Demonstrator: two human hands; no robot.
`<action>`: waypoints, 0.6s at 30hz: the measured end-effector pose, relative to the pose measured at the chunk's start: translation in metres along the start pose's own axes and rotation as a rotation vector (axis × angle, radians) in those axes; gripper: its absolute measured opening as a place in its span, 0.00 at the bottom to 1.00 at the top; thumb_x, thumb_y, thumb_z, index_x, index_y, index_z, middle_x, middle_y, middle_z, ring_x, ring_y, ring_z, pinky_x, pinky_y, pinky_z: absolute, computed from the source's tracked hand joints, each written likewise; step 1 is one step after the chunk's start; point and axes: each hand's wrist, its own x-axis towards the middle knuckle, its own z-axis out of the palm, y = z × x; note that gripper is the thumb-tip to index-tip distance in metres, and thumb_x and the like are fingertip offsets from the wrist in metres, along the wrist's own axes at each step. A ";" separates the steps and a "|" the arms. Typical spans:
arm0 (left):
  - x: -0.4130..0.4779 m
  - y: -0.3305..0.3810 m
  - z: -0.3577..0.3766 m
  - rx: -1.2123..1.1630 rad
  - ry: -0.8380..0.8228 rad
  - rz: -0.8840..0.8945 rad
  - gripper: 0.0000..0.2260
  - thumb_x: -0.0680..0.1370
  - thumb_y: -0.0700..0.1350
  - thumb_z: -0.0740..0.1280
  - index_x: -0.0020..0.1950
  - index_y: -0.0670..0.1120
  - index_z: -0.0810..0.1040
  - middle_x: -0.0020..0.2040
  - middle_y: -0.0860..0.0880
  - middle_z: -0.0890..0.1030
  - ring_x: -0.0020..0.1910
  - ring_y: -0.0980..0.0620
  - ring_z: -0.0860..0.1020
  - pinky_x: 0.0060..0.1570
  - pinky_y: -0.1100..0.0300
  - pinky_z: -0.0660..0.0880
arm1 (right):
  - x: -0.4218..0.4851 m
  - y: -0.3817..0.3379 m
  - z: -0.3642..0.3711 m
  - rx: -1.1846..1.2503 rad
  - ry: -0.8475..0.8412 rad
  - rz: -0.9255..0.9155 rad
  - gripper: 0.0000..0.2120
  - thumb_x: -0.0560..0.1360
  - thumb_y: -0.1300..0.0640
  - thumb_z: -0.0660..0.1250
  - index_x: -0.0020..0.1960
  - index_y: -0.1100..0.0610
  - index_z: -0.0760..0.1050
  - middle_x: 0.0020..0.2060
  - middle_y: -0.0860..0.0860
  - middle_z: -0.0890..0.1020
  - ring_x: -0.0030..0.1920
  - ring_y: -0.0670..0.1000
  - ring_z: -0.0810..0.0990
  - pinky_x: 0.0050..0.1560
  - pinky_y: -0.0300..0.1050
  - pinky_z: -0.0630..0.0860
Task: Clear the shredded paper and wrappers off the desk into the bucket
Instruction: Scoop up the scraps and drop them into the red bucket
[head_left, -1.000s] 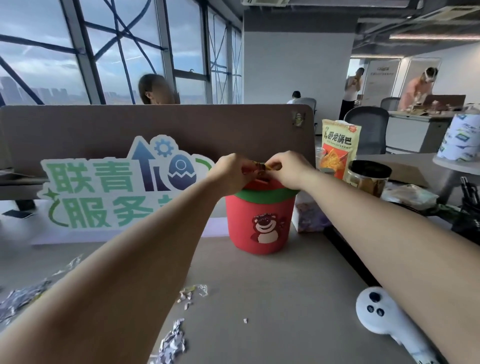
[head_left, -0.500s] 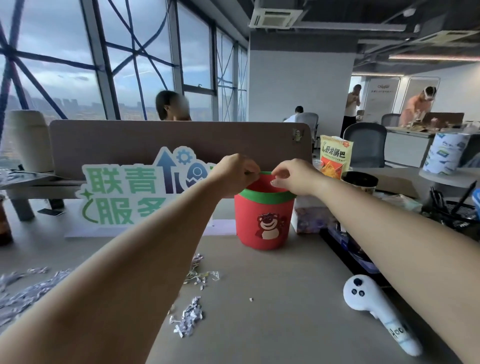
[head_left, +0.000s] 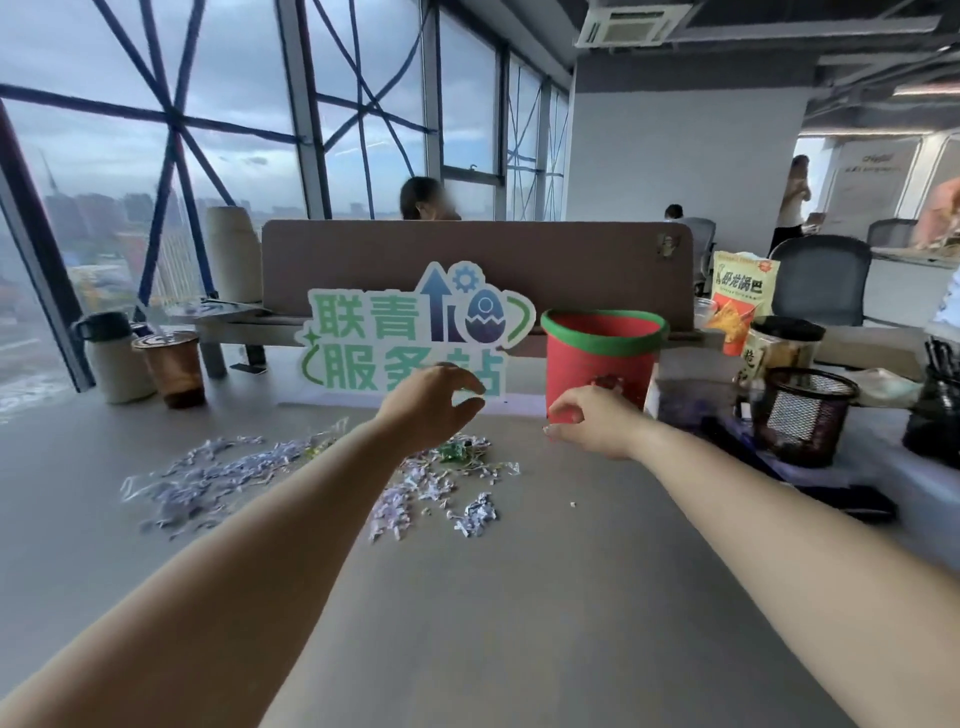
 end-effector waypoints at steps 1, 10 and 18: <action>-0.012 -0.007 0.003 -0.008 -0.018 -0.032 0.12 0.77 0.50 0.64 0.58 0.50 0.78 0.63 0.49 0.78 0.60 0.48 0.76 0.60 0.55 0.71 | -0.005 -0.001 0.012 0.010 -0.030 0.001 0.23 0.71 0.48 0.69 0.63 0.58 0.74 0.61 0.56 0.77 0.60 0.54 0.75 0.56 0.41 0.69; -0.120 -0.098 0.025 0.210 -0.290 -0.410 0.46 0.62 0.76 0.61 0.74 0.63 0.45 0.78 0.50 0.40 0.76 0.41 0.42 0.73 0.39 0.45 | -0.042 -0.010 0.098 -0.055 -0.282 -0.012 0.49 0.64 0.31 0.67 0.75 0.45 0.46 0.77 0.49 0.46 0.77 0.56 0.45 0.75 0.52 0.47; -0.143 -0.128 0.040 0.209 -0.287 -0.533 0.50 0.55 0.83 0.47 0.72 0.65 0.35 0.77 0.48 0.36 0.76 0.42 0.38 0.75 0.43 0.39 | -0.017 -0.029 0.133 -0.016 -0.209 -0.025 0.51 0.61 0.26 0.63 0.73 0.38 0.39 0.76 0.45 0.39 0.76 0.57 0.39 0.76 0.56 0.44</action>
